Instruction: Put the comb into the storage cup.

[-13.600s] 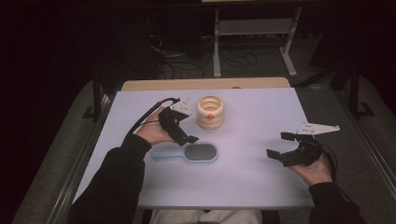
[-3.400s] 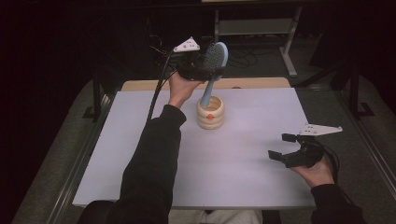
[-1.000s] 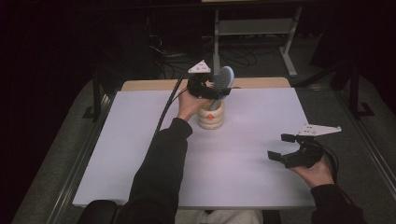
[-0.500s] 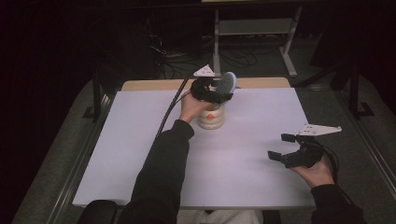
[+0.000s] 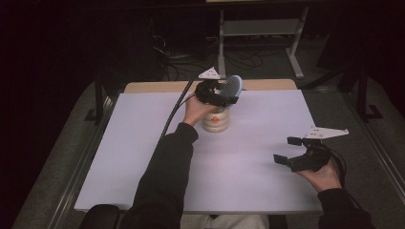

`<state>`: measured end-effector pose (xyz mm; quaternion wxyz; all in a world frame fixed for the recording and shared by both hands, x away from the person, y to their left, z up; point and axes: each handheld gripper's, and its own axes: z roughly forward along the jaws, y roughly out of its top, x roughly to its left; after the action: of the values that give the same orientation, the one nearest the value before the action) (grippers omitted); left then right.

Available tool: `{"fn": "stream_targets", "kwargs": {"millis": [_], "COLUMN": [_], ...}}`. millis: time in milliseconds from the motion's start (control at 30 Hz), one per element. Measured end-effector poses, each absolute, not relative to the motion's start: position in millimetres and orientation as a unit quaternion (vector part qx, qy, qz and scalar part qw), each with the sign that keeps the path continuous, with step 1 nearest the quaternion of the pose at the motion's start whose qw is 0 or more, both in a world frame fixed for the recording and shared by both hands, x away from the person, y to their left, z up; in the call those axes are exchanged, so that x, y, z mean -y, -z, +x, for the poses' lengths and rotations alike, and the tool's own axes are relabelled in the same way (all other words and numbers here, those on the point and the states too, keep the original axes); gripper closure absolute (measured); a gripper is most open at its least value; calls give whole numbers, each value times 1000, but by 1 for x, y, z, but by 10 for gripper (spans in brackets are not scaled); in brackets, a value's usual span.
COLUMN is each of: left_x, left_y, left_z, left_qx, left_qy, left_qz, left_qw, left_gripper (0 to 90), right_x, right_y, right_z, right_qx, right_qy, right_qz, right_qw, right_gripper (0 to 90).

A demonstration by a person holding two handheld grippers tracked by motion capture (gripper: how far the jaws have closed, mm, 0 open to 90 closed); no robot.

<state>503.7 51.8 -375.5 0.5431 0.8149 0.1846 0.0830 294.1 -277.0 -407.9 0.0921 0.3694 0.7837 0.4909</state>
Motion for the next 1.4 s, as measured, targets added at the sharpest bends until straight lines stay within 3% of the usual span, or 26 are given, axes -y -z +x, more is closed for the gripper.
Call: {"fn": "stream_targets", "kwargs": {"millis": [900, 1400], "left_x": [-72, -101], "left_y": [360, 351], "left_z": [497, 490], "left_qx": [-190, -212], "left_qy": [-104, -113], "left_qz": [794, 784], "left_qw": [568, 573], "left_gripper": [123, 0], "right_x": [276, 275], "right_y": [409, 409], "right_z": [294, 294], "right_qx": [-785, -786], "right_qy": [-489, -488], "right_qz": [369, 369], "right_qw": [89, 89], "right_gripper": [0, 0]}}
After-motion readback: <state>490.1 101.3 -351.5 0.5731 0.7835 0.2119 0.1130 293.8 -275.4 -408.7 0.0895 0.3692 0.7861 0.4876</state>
